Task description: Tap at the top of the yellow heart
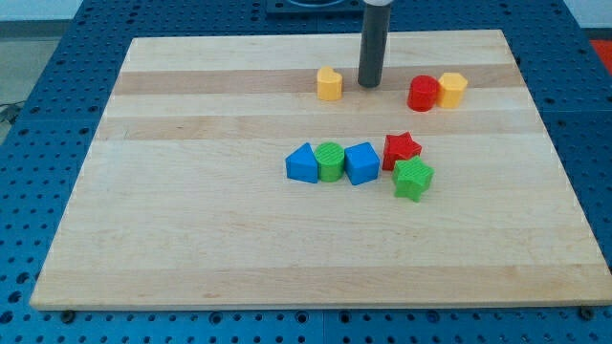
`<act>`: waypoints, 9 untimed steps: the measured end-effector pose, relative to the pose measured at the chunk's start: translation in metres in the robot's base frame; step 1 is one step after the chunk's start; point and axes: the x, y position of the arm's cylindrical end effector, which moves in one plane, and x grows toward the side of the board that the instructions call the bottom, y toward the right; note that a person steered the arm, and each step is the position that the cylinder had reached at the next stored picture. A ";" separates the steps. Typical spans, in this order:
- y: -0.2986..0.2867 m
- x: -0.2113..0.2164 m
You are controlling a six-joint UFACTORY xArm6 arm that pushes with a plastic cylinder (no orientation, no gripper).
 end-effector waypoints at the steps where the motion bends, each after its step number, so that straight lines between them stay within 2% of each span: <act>1: -0.028 -0.032; 2: -0.053 -0.032; 5: -0.105 0.014; 6: -0.100 -0.011; 7: -0.067 -0.012; 8: -0.058 -0.007; 9: -0.025 0.010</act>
